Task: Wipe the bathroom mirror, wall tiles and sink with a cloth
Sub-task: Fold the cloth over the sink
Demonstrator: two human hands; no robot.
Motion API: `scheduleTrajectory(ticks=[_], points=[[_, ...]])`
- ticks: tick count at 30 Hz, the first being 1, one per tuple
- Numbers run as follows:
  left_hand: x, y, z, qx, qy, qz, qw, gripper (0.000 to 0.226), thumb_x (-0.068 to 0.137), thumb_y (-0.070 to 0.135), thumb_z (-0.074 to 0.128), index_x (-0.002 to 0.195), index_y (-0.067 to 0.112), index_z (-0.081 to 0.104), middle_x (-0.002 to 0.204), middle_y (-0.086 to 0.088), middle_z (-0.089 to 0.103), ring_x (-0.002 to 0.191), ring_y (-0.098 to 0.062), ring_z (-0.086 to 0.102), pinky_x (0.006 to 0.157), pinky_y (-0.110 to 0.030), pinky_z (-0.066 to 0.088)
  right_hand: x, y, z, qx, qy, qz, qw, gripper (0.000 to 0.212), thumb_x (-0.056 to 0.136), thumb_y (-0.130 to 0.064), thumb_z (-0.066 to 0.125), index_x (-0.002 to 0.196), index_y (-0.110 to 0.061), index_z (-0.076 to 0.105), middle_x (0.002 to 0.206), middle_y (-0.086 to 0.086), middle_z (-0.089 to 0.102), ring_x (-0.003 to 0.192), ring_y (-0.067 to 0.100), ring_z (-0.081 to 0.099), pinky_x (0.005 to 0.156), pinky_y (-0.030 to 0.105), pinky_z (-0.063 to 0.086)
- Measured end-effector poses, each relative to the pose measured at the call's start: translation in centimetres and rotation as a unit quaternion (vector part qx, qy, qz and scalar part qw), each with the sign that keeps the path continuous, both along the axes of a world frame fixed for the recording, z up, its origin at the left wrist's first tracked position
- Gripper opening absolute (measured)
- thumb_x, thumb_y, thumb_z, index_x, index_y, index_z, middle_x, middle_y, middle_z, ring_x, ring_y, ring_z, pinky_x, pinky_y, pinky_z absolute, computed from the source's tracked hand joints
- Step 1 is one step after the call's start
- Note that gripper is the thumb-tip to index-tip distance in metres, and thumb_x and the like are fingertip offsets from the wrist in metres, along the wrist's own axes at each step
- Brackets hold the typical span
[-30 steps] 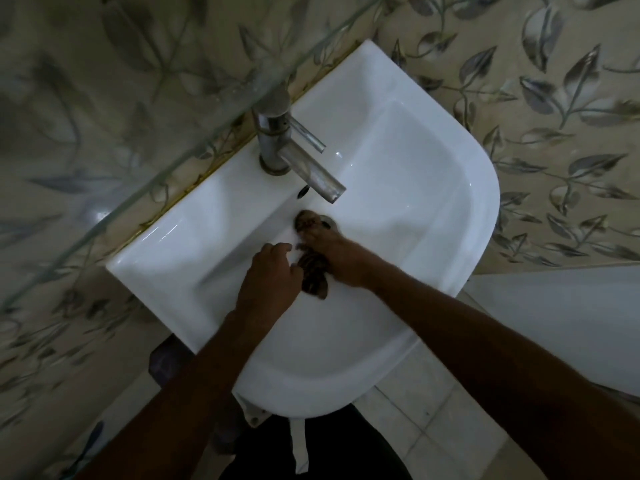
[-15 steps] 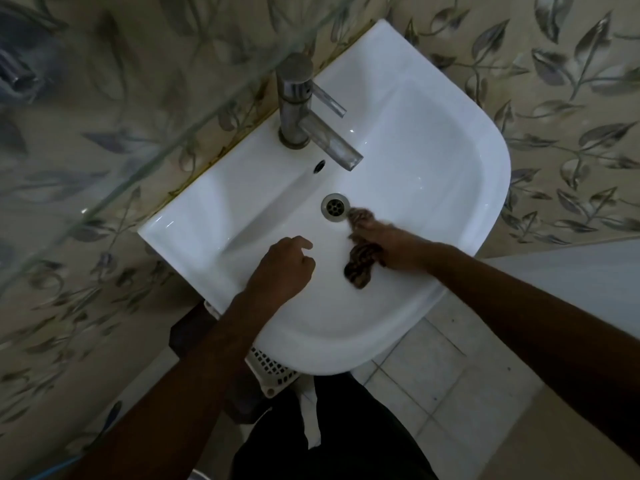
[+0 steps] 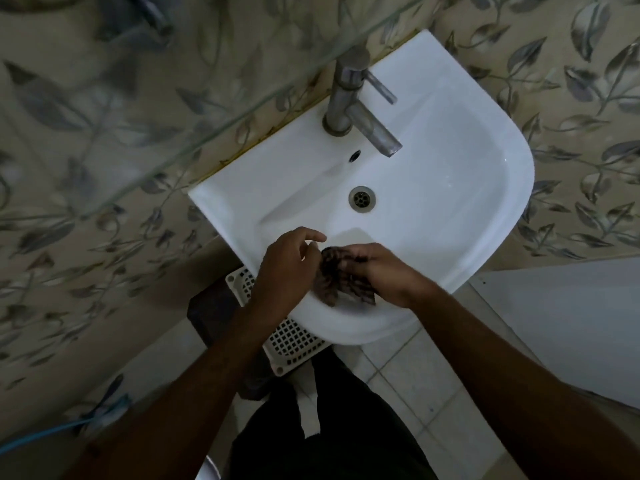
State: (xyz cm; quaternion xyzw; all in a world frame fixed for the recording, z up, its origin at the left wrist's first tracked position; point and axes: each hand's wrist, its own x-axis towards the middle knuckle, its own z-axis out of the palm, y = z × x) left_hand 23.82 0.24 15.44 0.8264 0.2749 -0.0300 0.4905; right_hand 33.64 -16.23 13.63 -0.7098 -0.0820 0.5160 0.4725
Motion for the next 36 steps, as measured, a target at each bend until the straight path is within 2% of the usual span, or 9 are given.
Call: scheduleTrajectory(ticks=[6, 11, 14, 20, 23, 26, 30, 33, 36], points=[[-6.0, 2.0, 2.0, -0.071, -0.057, 0.131, 0.987, 0.025, 0.099, 0.012, 0.051, 0.110, 0.027, 0.069, 0.060, 0.007, 0.051, 0.049, -0.002, 0.046, 0.048, -0.013, 0.036, -3.4, 3.7, 3.3, 0.114, 0.043, -0.138, 0.983, 0.026, 0.101, 0.002, 0.049, 0.113, -0.004, 0.071, 0.113, 0.021, 0.072, 0.105, 0.034, 0.069, 0.101, 0.050, 0.052], [-11.6, 4.4, 0.9, -0.079, -0.082, 0.252, 0.961, 0.028, 0.099, 0.008, 0.050, 0.109, 0.029, 0.066, 0.093, 0.018, 0.069, 0.075, 0.007, 0.063, 0.065, -0.011, 0.047, -7.8, 7.7, 5.8, 0.164, 0.020, -0.092, 0.982, 0.032, 0.098, -0.001, 0.053, 0.128, -0.002, 0.064, 0.123, 0.024, 0.068, 0.113, 0.038, 0.065, 0.101, 0.052, 0.049], [-14.7, 5.3, -0.5, -0.089, -0.081, 0.273, 0.954, 0.027, 0.098, 0.006, 0.052, 0.109, 0.027, 0.065, 0.099, 0.020, 0.069, 0.087, 0.008, 0.065, 0.078, -0.013, 0.049, -10.5, 9.4, 6.1, 0.147, -0.043, -0.037, 0.987, 0.033, 0.098, -0.003, 0.055, 0.130, -0.008, 0.065, 0.120, 0.012, 0.072, 0.111, 0.024, 0.069, 0.098, 0.041, 0.054], [-19.7, 6.2, -4.3, -0.062, -0.057, 0.322, 0.943, 0.034, 0.093, 0.006, 0.057, 0.112, 0.033, 0.063, 0.091, 0.003, 0.069, 0.078, -0.003, 0.063, 0.068, -0.012, 0.046, -16.3, 11.3, 3.4, 0.015, -0.185, 0.030, 0.982, 0.038, 0.089, -0.032, 0.057, 0.126, -0.027, 0.066, 0.118, -0.003, 0.073, 0.111, 0.016, 0.068, 0.101, 0.045, 0.053], [-20.9, 5.9, -6.9, -0.076, -0.021, 0.320, 0.944, 0.036, 0.092, 0.004, 0.056, 0.118, 0.028, 0.062, 0.086, 0.002, 0.063, 0.069, 0.000, 0.055, 0.065, -0.016, 0.042, -18.0, 11.3, -0.4, -0.012, -0.212, 0.061, 0.975, 0.030, 0.095, -0.027, 0.057, 0.123, -0.027, 0.068, 0.108, -0.004, 0.074, 0.103, 0.016, 0.069, 0.092, 0.040, 0.056], [-20.6, 5.8, -9.8, -0.061, 0.014, 0.277, 0.959, 0.036, 0.091, 0.004, 0.058, 0.123, 0.021, 0.063, 0.092, 0.000, 0.060, 0.075, -0.004, 0.054, 0.069, -0.014, 0.039, -18.5, 11.8, -5.2, -0.040, -0.157, 0.012, 0.987, 0.026, 0.100, -0.008, 0.054, 0.118, -0.014, 0.071, 0.086, 0.000, 0.073, 0.076, 0.015, 0.068, 0.067, 0.027, 0.054], [-19.0, 5.4, -13.0, -0.030, 0.047, 0.213, 0.975, 0.038, 0.085, 0.000, 0.061, 0.121, 0.013, 0.064, 0.108, -0.009, 0.059, 0.091, -0.009, 0.052, 0.075, 0.002, 0.033, -18.3, 11.5, -11.5, -0.126, -0.177, 0.004, 0.976, 0.026, 0.101, -0.003, 0.052, 0.121, -0.003, 0.067, 0.106, 0.006, 0.068, 0.093, 0.013, 0.061, 0.077, 0.007, 0.044], [-18.0, 4.9, -14.5, -0.057, 0.068, 0.173, 0.981, 0.038, 0.086, 0.003, 0.064, 0.122, 0.014, 0.064, 0.113, -0.008, 0.058, 0.097, -0.011, 0.054, 0.080, -0.002, 0.036, -17.6, 10.8, -15.6, -0.168, -0.260, 0.106, 0.945, 0.026, 0.101, -0.005, 0.049, 0.122, -0.005, 0.064, 0.109, 0.007, 0.067, 0.100, 0.021, 0.059, 0.087, 0.027, 0.046], [-17.5, 4.0, -15.5, -0.091, 0.077, 0.143, 0.982, 0.036, 0.090, 0.010, 0.062, 0.125, 0.016, 0.062, 0.114, -0.004, 0.055, 0.107, -0.018, 0.058, 0.093, -0.026, 0.046, -17.2, 10.5, -18.9, -0.145, -0.287, 0.037, 0.946, 0.020, 0.102, -0.003, 0.041, 0.102, -0.006, 0.061, 0.079, 0.000, 0.065, 0.077, 0.018, 0.058, 0.065, 0.023, 0.052]])
